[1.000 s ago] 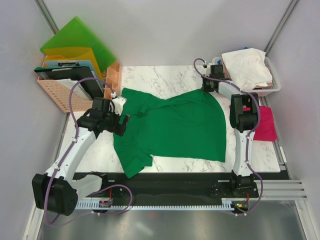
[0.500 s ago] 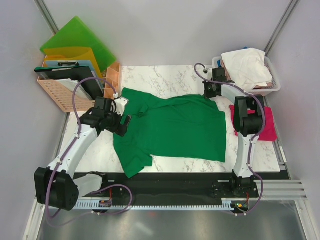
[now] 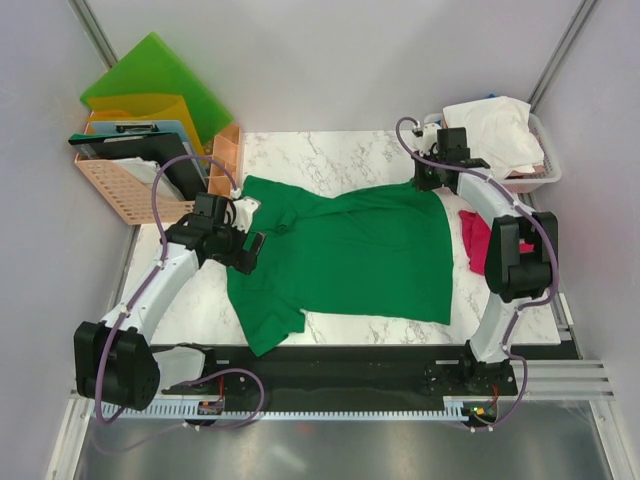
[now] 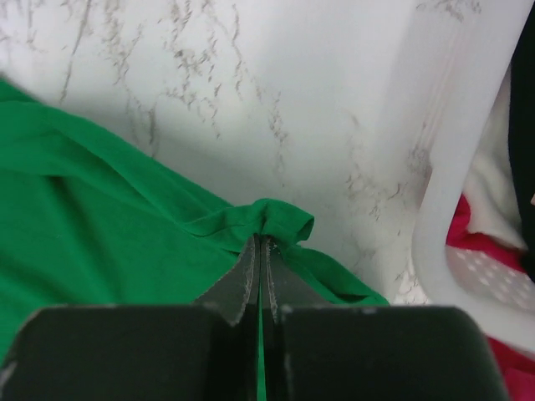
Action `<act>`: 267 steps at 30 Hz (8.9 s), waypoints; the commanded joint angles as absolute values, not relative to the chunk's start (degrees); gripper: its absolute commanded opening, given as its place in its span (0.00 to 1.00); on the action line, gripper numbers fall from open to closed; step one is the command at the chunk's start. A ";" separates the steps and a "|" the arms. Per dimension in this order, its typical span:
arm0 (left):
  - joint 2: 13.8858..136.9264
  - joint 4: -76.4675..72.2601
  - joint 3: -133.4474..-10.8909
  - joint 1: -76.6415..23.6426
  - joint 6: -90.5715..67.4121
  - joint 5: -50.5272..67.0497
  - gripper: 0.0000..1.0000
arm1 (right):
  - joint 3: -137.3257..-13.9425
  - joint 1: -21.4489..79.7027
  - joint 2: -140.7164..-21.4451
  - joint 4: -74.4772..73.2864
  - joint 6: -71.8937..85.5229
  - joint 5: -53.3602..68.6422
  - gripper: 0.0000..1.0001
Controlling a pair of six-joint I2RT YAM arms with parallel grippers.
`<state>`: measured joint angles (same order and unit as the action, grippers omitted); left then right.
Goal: Fold and stack the t-shirts
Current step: Fold the flattened tshirt in 1/3 of the way
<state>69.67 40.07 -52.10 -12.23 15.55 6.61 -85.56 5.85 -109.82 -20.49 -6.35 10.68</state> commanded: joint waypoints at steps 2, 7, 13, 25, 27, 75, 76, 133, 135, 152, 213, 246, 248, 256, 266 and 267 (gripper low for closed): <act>68.73 38.23 -52.56 -12.22 18.02 7.21 0.99 | -80.43 6.06 -100.66 -22.67 -7.12 15.72 0.00; 68.73 38.23 -52.73 -12.22 18.81 6.42 0.99 | -71.83 6.06 -90.81 -26.80 -7.47 19.68 0.00; 69.70 37.88 -53.79 -12.22 18.46 7.38 0.99 | -64.00 6.06 -80.25 -32.34 -10.02 21.88 0.00; 68.47 38.14 -53.97 -12.22 18.63 8.09 0.99 | -58.28 6.06 -74.71 -39.11 -14.94 24.87 0.88; 67.94 38.23 -53.44 -12.22 18.89 7.74 0.99 | -58.18 6.06 -73.75 -38.94 -14.94 24.52 0.90; 67.06 36.65 -49.13 -12.22 20.92 7.38 0.99 | -63.54 -3.78 -101.69 -21.27 -6.86 17.31 0.39; 67.15 36.65 -49.13 -12.22 20.92 7.38 0.99 | -63.54 -3.87 -101.78 -21.10 -6.94 17.31 0.31; 68.82 34.54 -46.23 -12.22 20.65 8.44 0.99 | -63.10 -4.66 -97.91 -31.64 -9.32 26.01 0.41; 68.73 34.54 -46.14 -12.22 20.74 8.26 0.99 | -63.19 -4.66 -99.13 -31.12 -8.97 26.37 0.41; 68.91 34.54 -46.58 -12.22 20.83 8.17 0.99 | -64.07 -4.57 -103.36 -29.00 -8.61 27.16 0.50; 67.32 35.33 -43.33 -12.22 23.03 6.94 0.99 | -83.51 -4.57 -104.51 -32.52 -14.68 16.87 0.00; 47.91 21.27 -38.41 -12.22 20.13 -1.39 1.00 | -68.80 -20.72 -87.85 -28.74 -8.20 21.52 0.79; 44.75 20.31 -38.32 -12.22 20.21 -5.16 1.00 | -77.56 -21.53 -93.83 -30.66 -6.16 23.02 0.79; 37.97 17.40 -34.29 -12.13 25.57 -11.51 1.00 | -106.40 -19.60 -110.45 -36.54 -2.20 21.19 0.87; 35.16 17.58 -30.15 -12.13 25.58 -10.81 1.00 | -132.98 -13.19 -134.89 -44.21 0.00 12.57 0.98; 35.33 17.84 -29.97 -12.13 25.92 -10.81 1.00 | -132.80 -13.10 -136.13 -44.12 0.00 12.22 0.98</act>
<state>36.12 19.66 -30.11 -12.25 23.62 -10.02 -131.17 -13.58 -130.87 -40.16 -1.65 15.29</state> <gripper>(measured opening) 0.995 0.980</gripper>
